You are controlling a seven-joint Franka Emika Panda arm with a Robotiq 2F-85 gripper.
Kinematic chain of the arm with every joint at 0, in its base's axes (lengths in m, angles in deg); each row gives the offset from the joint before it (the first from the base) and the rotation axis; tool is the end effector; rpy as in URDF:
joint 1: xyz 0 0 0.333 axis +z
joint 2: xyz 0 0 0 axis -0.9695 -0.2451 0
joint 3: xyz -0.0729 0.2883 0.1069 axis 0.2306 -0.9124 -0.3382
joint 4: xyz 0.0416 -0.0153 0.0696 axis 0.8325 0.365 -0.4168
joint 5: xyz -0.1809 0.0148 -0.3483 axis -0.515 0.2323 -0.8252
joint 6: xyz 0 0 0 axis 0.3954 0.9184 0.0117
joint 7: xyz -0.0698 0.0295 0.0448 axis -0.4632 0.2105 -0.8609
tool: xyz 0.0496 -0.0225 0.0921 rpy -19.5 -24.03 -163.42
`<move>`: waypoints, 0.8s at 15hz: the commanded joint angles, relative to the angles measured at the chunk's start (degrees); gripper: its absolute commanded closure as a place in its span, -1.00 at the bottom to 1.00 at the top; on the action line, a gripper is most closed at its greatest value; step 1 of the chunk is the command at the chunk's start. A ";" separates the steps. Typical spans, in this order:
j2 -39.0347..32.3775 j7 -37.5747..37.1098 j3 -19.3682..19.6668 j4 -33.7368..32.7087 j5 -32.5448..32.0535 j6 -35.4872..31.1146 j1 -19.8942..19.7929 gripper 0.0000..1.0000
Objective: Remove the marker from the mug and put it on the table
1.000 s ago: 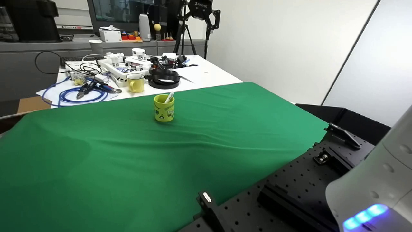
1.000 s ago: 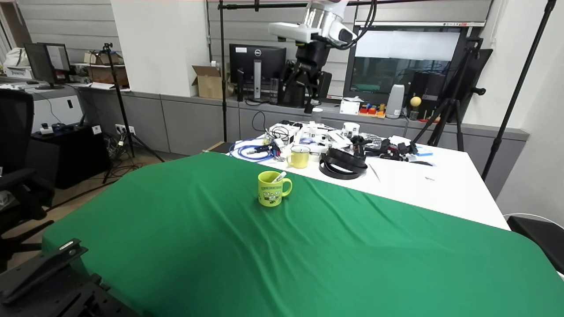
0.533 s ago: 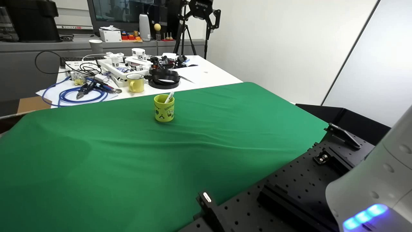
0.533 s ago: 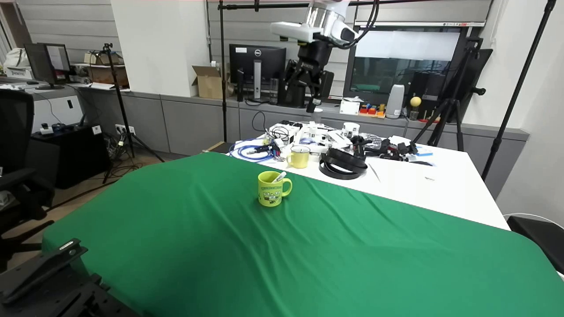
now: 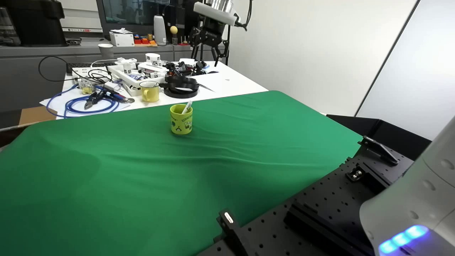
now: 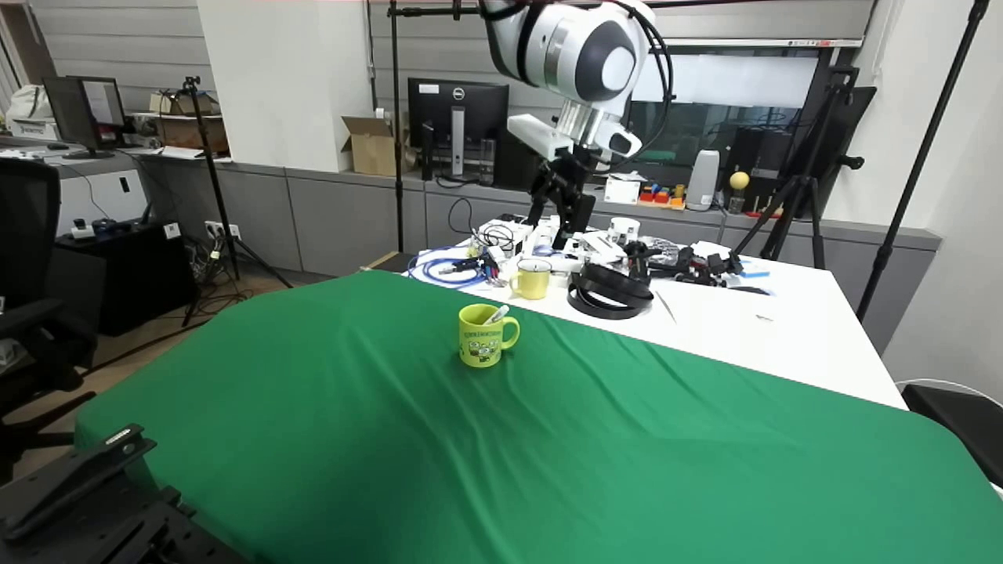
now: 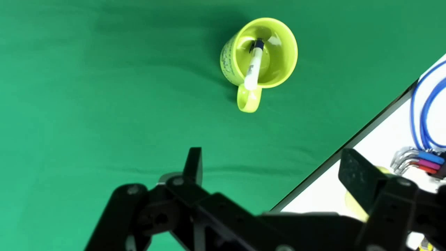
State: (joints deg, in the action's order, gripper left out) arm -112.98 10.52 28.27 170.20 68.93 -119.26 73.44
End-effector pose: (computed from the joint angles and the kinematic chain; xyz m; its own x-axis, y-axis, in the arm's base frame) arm 0.7179 -0.0357 0.2414 0.7621 -0.6237 -0.1738 -0.6475 -0.7345 -0.2031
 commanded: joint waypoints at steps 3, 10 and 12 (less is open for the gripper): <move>-13.14 -11.20 -0.41 -14.65 3.48 3.66 0.46 -1.00; -18.57 -19.64 -0.71 -19.10 2.94 15.02 -0.18 -1.00; -18.77 -20.12 -0.91 -19.11 3.16 16.14 -0.47 -1.00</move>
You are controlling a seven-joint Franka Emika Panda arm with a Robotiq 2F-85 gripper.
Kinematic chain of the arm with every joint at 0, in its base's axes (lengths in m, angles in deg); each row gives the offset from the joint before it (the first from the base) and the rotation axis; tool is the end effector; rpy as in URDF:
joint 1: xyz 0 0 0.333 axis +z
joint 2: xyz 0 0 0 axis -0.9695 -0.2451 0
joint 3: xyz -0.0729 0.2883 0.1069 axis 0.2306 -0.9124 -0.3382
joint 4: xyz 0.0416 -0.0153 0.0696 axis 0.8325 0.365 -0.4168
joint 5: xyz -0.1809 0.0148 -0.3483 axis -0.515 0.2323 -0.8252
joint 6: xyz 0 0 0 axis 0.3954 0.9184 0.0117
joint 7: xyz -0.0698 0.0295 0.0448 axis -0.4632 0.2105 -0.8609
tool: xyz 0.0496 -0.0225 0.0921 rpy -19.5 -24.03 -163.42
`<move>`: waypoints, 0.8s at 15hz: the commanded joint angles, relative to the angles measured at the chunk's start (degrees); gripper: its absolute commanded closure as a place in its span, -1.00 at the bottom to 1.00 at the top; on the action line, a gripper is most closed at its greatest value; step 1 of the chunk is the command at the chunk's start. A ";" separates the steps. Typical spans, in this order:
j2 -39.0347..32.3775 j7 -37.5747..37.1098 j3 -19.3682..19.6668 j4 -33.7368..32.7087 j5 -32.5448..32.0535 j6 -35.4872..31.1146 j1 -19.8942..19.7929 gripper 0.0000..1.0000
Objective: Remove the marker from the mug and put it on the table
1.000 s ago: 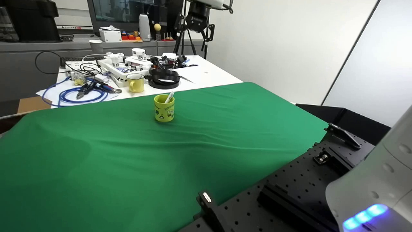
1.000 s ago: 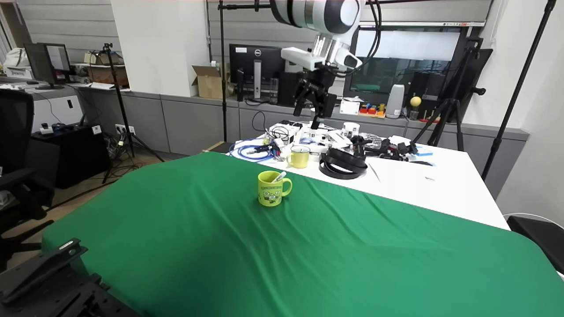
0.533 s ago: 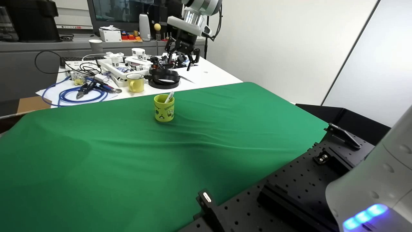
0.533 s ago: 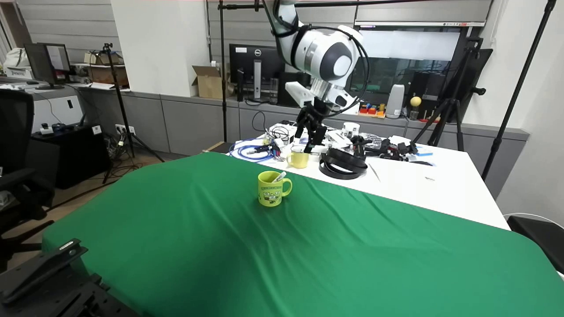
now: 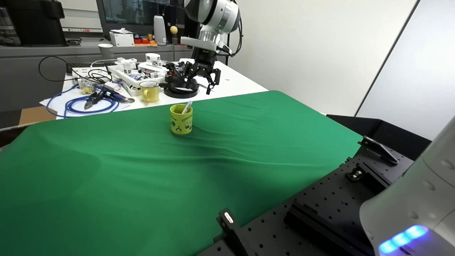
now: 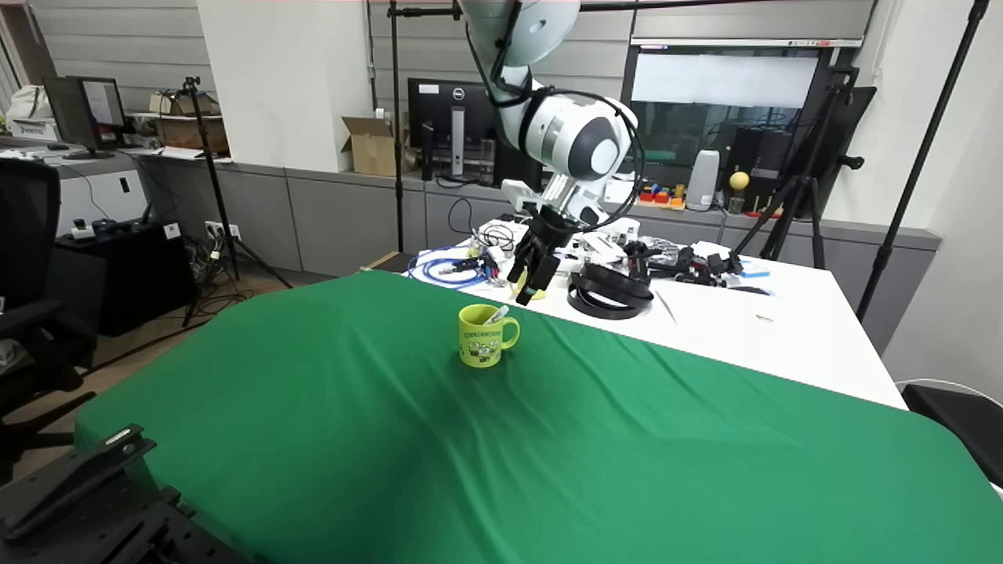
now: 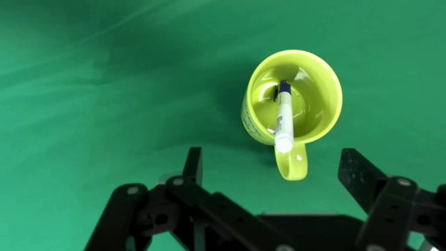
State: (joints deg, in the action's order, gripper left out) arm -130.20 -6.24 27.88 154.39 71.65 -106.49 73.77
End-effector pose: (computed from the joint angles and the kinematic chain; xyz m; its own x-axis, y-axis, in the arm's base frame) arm 0.7267 -0.0137 0.1284 0.5075 -0.7506 -0.4232 -0.8304 -0.5572 -0.0076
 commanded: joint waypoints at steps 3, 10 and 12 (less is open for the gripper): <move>-1.52 -3.21 -0.91 -2.57 1.24 2.06 -1.08 -1.00; -2.20 -2.14 -1.93 -0.57 2.05 -4.00 -0.73 -1.00; -2.43 -2.08 -2.24 0.07 2.21 -5.37 -0.62 -1.00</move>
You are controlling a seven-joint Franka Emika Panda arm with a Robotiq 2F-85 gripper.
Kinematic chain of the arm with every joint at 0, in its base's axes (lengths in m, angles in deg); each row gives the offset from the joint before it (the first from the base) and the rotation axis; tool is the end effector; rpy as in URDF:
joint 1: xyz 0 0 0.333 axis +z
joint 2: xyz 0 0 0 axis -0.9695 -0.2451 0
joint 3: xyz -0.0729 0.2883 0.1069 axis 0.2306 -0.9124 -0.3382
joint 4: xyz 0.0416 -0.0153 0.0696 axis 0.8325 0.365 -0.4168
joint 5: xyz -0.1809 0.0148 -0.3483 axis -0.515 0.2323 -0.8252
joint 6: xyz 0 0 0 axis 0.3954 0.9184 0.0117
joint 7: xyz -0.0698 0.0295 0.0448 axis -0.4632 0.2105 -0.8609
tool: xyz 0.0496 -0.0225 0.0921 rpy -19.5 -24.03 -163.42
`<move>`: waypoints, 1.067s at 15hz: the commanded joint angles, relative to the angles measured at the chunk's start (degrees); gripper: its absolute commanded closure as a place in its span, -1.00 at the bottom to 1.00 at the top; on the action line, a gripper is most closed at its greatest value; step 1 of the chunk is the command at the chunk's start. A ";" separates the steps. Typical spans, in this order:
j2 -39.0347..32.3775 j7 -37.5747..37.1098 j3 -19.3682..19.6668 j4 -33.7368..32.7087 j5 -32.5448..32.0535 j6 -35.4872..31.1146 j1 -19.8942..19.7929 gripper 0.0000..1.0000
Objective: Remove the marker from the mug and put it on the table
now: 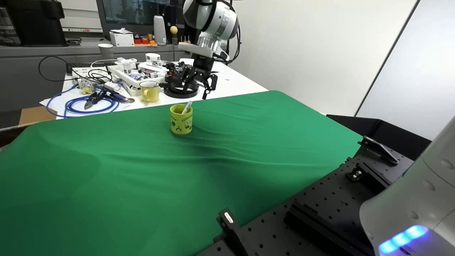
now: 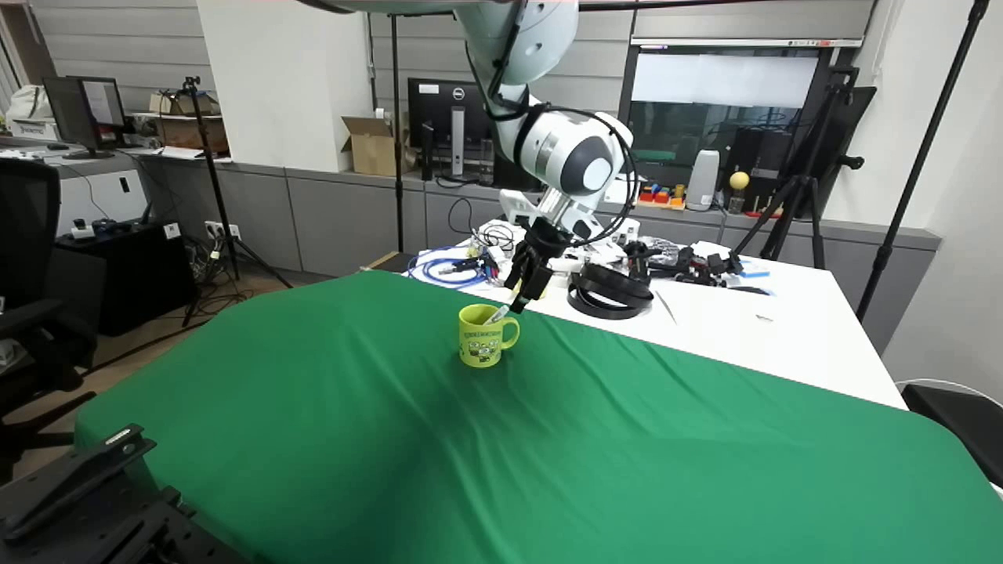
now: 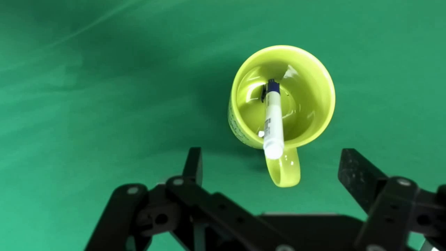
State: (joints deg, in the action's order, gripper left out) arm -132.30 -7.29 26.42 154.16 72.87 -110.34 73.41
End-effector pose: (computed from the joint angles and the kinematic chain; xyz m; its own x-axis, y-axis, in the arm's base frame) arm 0.7287 -0.0065 0.1074 0.4842 -0.7652 -0.4244 -0.8535 -0.5198 -0.0364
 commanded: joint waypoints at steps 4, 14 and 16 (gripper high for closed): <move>-0.83 -1.02 -1.17 1.04 1.38 -3.20 -0.10 -0.50; -0.37 -0.79 -1.25 2.48 0.97 -5.16 0.02 0.75; 0.11 -0.73 -1.36 2.25 0.77 -4.22 0.07 0.98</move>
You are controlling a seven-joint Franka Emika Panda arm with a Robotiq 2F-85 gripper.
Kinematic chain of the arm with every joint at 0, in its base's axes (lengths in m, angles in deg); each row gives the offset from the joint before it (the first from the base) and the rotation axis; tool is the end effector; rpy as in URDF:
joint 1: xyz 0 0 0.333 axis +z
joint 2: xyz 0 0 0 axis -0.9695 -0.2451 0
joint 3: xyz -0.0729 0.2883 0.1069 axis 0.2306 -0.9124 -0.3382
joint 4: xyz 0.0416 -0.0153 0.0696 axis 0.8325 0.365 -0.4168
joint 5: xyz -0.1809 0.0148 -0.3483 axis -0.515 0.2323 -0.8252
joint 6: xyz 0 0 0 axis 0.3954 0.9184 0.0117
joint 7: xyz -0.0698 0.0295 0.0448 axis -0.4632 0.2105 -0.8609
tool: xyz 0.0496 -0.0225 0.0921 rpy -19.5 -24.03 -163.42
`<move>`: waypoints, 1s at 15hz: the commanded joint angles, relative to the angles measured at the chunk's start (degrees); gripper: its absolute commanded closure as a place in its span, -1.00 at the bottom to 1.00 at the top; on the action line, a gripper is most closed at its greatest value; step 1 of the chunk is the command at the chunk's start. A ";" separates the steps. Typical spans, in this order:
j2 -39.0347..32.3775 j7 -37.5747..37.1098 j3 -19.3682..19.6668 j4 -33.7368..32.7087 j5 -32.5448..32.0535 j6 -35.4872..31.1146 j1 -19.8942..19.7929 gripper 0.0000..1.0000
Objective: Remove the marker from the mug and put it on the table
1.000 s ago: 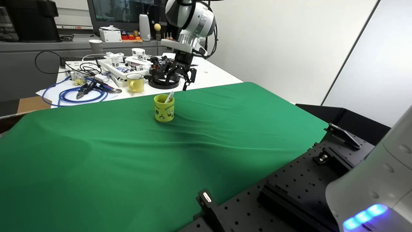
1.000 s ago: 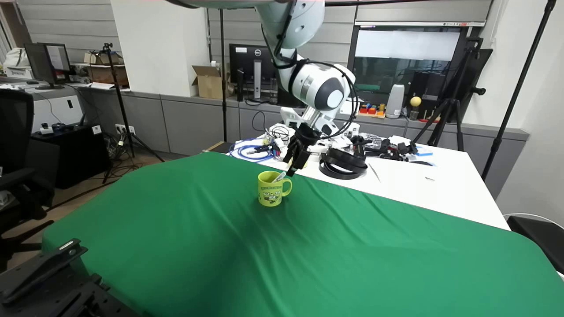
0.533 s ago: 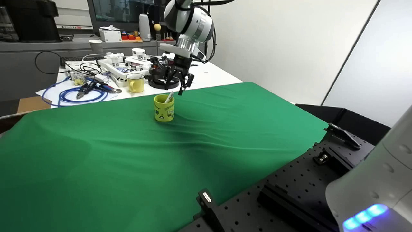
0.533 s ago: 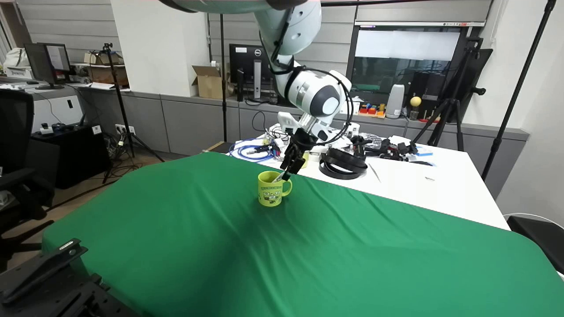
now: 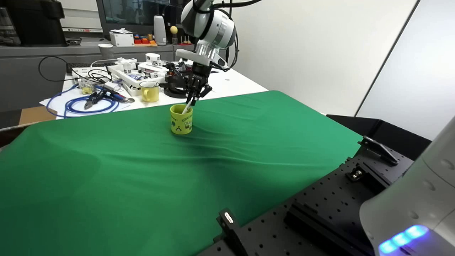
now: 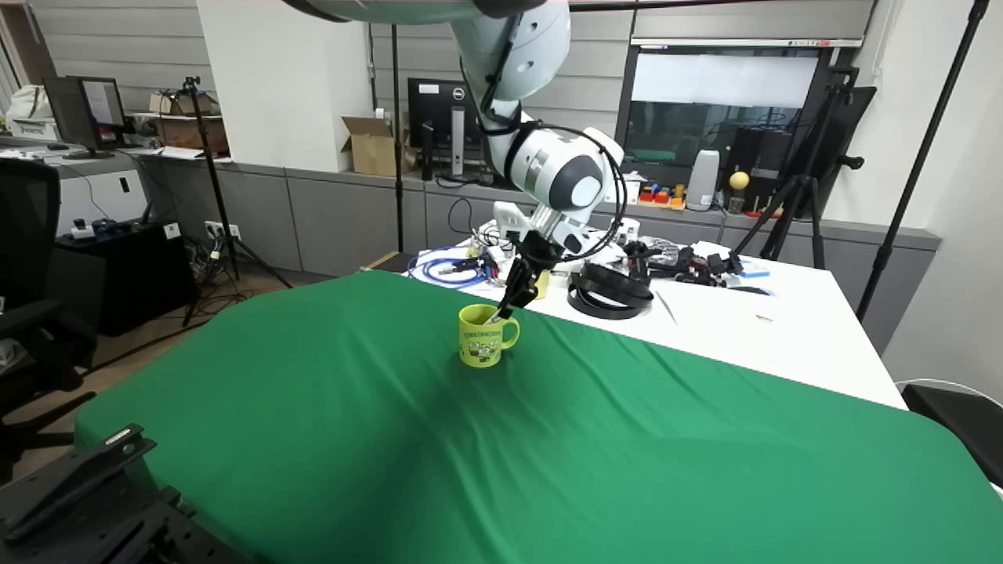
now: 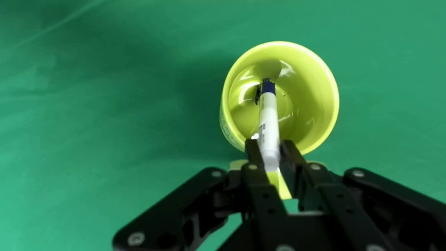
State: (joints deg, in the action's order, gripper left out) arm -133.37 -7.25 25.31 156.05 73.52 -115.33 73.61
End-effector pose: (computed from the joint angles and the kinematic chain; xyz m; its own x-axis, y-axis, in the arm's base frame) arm 0.7245 0.0028 0.0854 0.4788 -0.7752 -0.4121 -0.8634 -0.5009 -0.0610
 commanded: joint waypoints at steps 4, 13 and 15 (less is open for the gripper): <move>3.21 -0.14 -0.72 -1.11 -0.29 3.69 -0.01 0.91; 10.91 1.84 -1.34 -3.92 1.19 19.66 -3.65 0.91; 12.08 1.93 -0.42 -3.24 1.54 23.19 -5.66 0.91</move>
State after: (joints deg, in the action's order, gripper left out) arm -122.91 -5.97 24.22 152.64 73.62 -97.43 70.93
